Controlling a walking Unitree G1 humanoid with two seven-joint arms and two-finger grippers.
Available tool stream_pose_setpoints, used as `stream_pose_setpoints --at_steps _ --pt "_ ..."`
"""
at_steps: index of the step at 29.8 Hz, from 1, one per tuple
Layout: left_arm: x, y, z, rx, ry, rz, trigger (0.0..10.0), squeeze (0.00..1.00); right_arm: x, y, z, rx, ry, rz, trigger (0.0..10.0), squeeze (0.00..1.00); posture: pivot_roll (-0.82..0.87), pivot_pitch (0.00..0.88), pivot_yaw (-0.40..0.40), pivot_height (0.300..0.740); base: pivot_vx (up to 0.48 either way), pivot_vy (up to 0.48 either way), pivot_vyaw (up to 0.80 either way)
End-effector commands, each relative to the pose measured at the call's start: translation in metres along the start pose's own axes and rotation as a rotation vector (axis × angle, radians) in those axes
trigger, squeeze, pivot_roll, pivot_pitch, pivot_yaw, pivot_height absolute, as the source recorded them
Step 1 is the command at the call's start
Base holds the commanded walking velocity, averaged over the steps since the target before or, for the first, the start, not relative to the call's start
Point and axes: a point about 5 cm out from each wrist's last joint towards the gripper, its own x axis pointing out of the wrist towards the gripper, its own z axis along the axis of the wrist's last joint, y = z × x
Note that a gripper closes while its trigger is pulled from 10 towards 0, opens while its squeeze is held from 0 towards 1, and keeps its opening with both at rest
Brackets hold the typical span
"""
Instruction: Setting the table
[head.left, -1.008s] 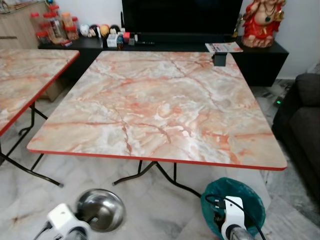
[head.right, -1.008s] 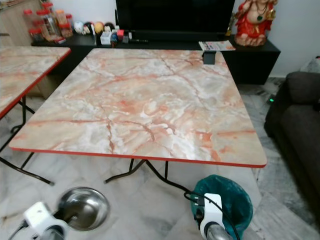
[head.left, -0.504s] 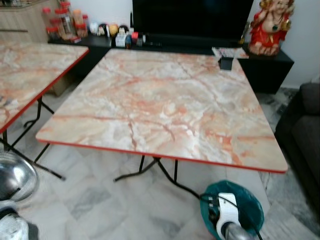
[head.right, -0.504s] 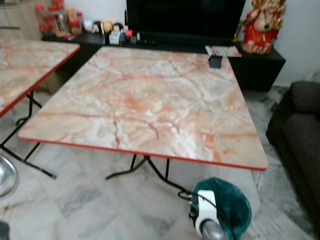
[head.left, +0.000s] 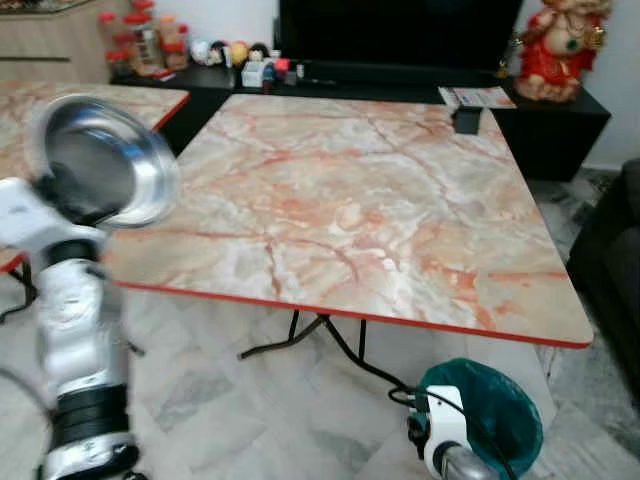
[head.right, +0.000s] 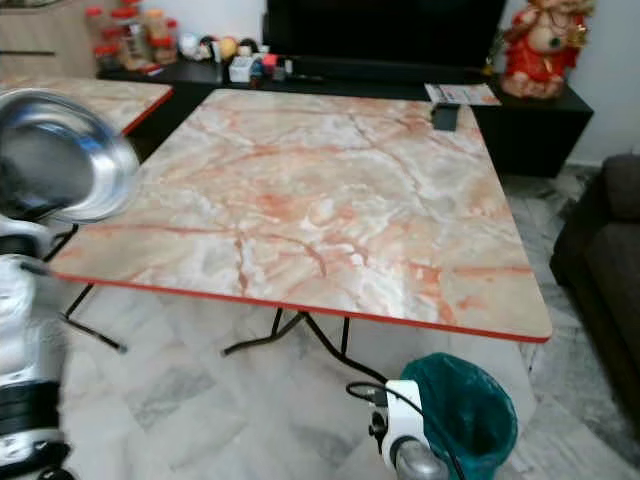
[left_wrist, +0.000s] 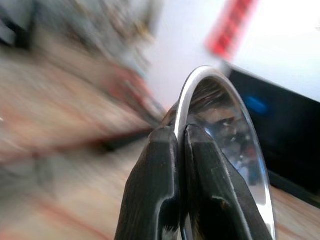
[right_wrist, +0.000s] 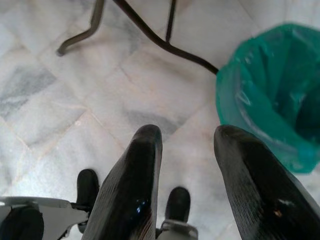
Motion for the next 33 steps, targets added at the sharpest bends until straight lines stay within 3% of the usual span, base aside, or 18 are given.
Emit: stream_pose_setpoints --at_steps 1,2,3,4,5,9,15,23,33 --pt "0.002 -0.015 -0.012 -0.118 0.105 -0.071 10.0 0.0 0.0 0.0 0.002 0.027 -0.009 -0.012 10.0 0.0 0.07 0.0 0.052 0.74 0.0 0.0 0.0" --pt "0.003 -0.015 -0.012 -0.12 0.107 -0.072 10.0 0.0 0.0 0.0 0.002 0.027 -0.009 -0.012 10.0 0.0 0.07 0.0 0.052 0.74 0.0 0.0 0.0" --pt "-0.006 -0.044 -0.035 -0.192 0.216 -0.161 10.0 0.0 0.0 -0.003 0.0 0.042 -0.007 -0.028 10.0 0.0 0.03 0.0 0.079 0.74 0.0 0.0 0.0" --pt "-0.006 -0.044 -0.035 -0.192 0.216 -0.161 10.0 0.0 0.0 -0.003 0.0 0.042 -0.007 -0.028 10.0 0.0 0.03 0.0 0.079 0.74 0.0 0.0 0.0" --pt "-0.023 -0.085 -0.064 -0.298 0.356 -0.278 10.0 0.0 -0.001 -0.008 -0.004 0.062 0.004 -0.056 10.0 0.0 0.02 0.0 0.082 0.74 0.0 0.0 0.0" --pt "-0.044 -0.111 -0.095 -0.384 0.484 -0.298 10.0 0.0 -0.004 -0.015 -0.01 0.082 0.019 -0.081 10.0 0.0 0.01 0.0 0.075 0.74 0.0 0.0 -0.51" --pt "-0.051 -0.119 -0.107 -0.488 0.547 -0.278 10.0 0.0 -0.005 -0.019 -0.011 0.079 0.01 -0.085 10.0 0.0 0.01 0.0 0.062 0.74 0.0 0.0 0.0" --pt "-0.047 -0.113 -0.105 -0.498 0.531 -0.264 10.0 0.0 -0.003 -0.02 -0.004 0.078 -0.007 -0.085 10.0 0.0 0.02 0.0 0.049 0.74 0.0 0.0 0.0" --pt "-0.045 -0.107 -0.101 -0.513 0.503 -0.241 10.0 0.0 -0.002 -0.009 -0.008 0.065 0.016 -0.048 10.0 0.0 0.04 0.0 0.052 0.74 0.138 0.0 0.0"
